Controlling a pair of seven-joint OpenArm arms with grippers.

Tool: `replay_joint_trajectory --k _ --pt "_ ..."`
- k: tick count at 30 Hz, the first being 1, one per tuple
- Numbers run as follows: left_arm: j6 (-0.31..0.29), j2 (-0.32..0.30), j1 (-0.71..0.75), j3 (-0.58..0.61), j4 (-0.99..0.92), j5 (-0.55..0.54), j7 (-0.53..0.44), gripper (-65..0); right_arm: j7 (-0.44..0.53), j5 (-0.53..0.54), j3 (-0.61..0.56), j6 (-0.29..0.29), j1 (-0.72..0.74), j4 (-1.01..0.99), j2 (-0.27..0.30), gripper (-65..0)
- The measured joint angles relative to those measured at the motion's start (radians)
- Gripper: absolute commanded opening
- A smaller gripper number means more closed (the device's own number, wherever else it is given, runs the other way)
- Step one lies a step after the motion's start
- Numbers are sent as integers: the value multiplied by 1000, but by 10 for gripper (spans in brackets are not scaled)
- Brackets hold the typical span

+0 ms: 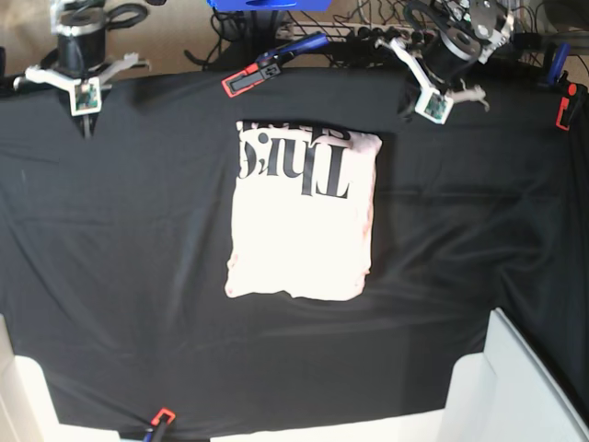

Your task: Fold the T-shirt properly

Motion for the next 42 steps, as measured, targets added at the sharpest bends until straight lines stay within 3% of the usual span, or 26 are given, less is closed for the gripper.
replay_joint_trajectory --k 3,12,16,23,29,31,33,36,37,39,42 --pt "-1 -5 18 24 -37 -3 -1 -650 8 -2 -7 16 -30 -5 -42 -650" --pt "4 -8 100 132 -117 2 -41 -650 8 -1 -2 5 -148 -96 -81 -650" --pt "4 -8 120 169 -203 0 -48 -650 17 -3 -3 5 -181 -185 -124 -650" --pt "5 -7 4 174 -638 5 -41 -650 13 -2 -7 9 -55 -584 -191 -650" --pt "8 -5 -320 175 -1224 0 -56 -650 16 -4 -7 30 272 -1179 -288 -650" --pt "7 -4 -404 176 -1376 -5 -64 -650 34 -5 -7 123 398 -1418 -320 -650" --pt "25 -4 -455 176 -1442 0 -53 -650 15 -3 -7 325 512 -1605 -340 -650" --pt "173 -2 -489 176 -1443 -4 -61 -650 23 -7 -4 582 621 -1695 -358 -649" --pt "229 -5 -498 176 -1442 -7 -63 -650 32 -7 -4 639 640 -1690 -364 -649" --pt "293 -10 -510 175 -1441 -2 -59 -650 40 -5 -4 669 661 -1677 -375 -649" --pt "299 -13 -514 176 -1441 -2 -62 -650 34 -6 -5 665 651 -1647 -368 -649"
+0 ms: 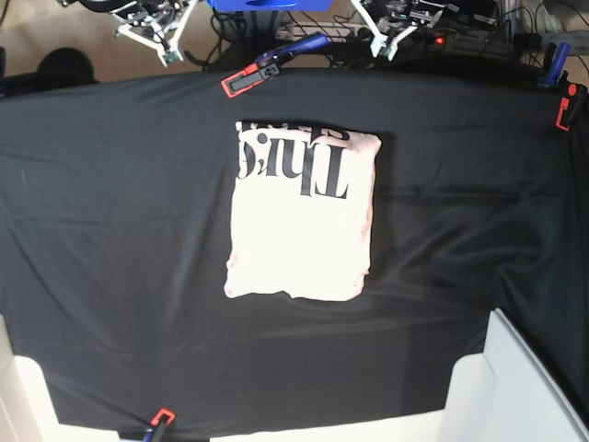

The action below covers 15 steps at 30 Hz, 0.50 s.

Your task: Fold the T-shirt properly

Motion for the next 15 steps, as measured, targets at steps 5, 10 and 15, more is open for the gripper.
replay_joint_trajectory --k 5,10,15 --pt "-6 22 3 0 -2 0 0 -650 -11 0 0 -6 -10 0 14 -649" --pt "-5 39 3 0 -2 0 -4 -650 74 0 1 -10 0 7 -25 -650" --pt "-4 38 3 0 -2 -1 -3 -650 174 71 1 -2 -26 13 -42 -649"
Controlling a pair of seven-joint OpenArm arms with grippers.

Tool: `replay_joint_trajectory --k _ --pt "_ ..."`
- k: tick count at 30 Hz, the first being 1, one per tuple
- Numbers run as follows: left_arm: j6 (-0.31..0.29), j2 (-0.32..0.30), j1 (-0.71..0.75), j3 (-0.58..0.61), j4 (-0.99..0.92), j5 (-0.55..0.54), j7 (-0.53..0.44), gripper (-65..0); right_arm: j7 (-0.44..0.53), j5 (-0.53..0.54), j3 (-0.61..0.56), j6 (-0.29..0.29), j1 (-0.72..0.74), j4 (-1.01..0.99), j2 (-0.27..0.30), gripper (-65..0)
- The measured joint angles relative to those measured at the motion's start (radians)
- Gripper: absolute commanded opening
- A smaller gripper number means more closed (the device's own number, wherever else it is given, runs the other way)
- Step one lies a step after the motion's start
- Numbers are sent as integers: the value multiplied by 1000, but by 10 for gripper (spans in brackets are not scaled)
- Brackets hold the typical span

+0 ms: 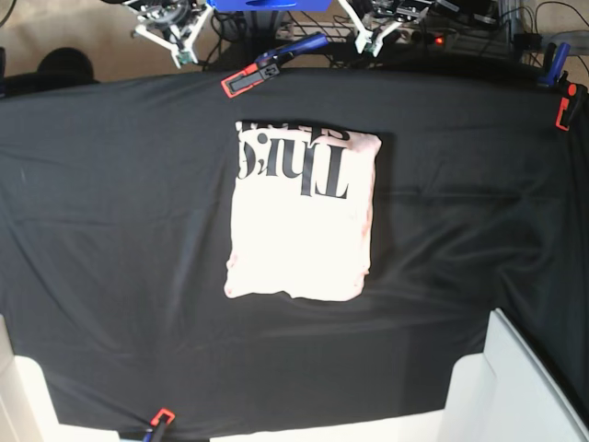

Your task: Fold the T-shirt properly

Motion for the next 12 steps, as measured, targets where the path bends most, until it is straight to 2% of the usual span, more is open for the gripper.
replay_joint_trajectory --k 4,12 --pt "0 1 0 -2 0 -3 -1 -650 10 71 0 -6 -24 -5 20 -649" --pt "0 0 0 -10 0 -3 0 -650 10 78 0 -7 -18 -6 16 -649"
